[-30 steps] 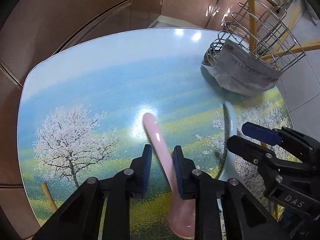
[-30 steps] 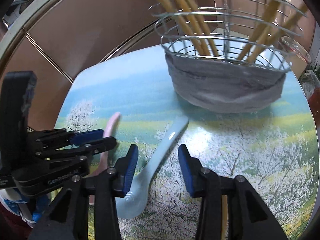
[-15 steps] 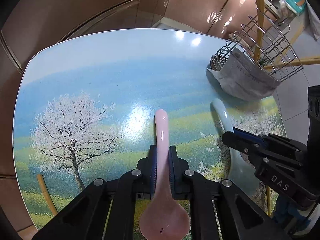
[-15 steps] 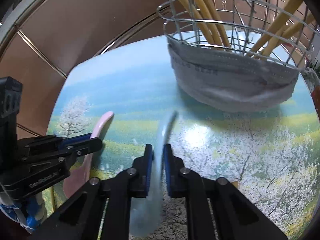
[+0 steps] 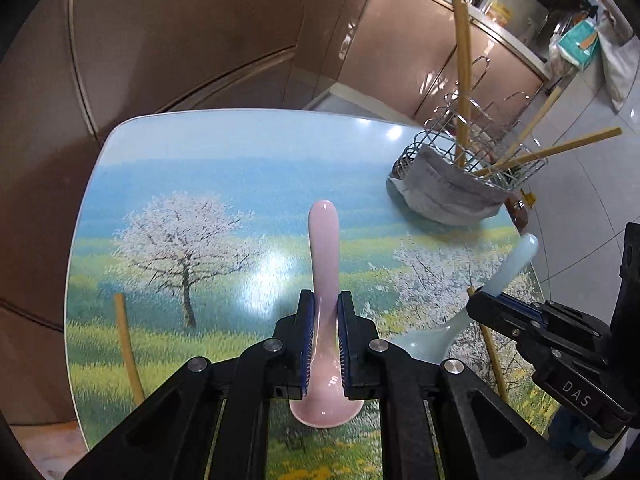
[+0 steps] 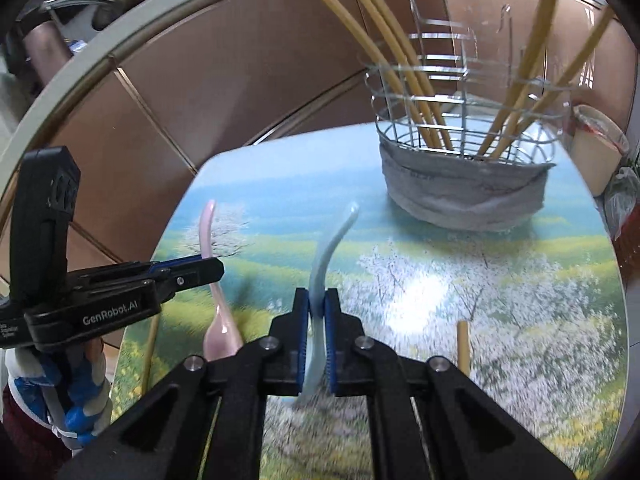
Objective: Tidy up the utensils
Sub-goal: 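Lift both spoons and carry them above the wire holder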
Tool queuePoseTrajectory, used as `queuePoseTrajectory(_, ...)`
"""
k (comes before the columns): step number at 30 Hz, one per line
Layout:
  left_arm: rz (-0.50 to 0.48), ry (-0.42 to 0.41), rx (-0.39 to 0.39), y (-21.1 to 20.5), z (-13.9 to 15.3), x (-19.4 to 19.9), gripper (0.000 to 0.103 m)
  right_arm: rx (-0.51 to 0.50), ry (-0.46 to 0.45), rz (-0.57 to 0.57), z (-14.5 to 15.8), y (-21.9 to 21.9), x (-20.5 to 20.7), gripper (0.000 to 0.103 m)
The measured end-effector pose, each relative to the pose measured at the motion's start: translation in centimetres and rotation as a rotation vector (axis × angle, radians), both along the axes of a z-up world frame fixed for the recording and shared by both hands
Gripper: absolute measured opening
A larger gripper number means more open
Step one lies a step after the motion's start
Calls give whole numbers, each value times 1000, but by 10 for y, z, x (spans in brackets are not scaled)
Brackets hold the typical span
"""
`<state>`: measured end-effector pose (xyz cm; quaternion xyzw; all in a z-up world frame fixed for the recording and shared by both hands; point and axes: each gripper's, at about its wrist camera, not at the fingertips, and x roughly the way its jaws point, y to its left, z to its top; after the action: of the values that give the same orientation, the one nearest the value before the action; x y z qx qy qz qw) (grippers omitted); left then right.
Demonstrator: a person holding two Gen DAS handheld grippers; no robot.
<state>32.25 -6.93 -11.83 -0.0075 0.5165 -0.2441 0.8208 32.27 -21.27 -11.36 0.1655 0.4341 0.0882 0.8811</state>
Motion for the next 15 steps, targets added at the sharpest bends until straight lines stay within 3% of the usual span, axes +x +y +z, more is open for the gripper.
queuePoseTrajectory(8,68,-51,-34,12,21,-44,11,-44,-54,22,26,9,-45,7)
queuePoseTrajectory(15,89,-117,-45,22,55,-83,11,-61,-117,12,58,13,-92,7)
